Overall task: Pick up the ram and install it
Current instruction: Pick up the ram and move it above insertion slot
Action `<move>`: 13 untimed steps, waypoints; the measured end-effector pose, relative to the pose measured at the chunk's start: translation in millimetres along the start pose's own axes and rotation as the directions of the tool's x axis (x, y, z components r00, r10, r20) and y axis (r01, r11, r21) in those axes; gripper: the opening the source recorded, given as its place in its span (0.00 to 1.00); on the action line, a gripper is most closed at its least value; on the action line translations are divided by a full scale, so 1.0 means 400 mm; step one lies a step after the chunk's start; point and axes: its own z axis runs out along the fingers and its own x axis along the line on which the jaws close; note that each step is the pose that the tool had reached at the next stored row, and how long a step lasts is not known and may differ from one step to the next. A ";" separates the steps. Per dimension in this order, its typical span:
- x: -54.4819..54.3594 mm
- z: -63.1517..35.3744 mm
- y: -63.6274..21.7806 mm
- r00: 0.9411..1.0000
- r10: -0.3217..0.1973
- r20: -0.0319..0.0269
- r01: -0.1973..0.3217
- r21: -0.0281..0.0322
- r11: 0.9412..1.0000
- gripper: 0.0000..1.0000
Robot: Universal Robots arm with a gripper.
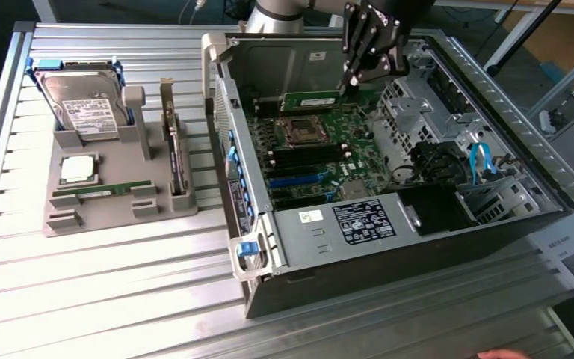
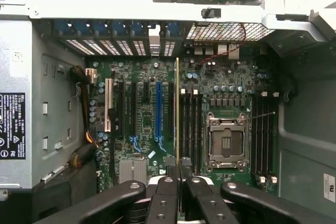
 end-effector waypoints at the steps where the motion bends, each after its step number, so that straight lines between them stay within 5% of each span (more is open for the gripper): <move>1: -0.003 0.000 0.000 1.000 0.000 0.000 0.000 0.000 1.000 0.12; 13: -0.030 0.001 0.000 1.000 0.000 0.000 0.000 0.000 1.000 0.12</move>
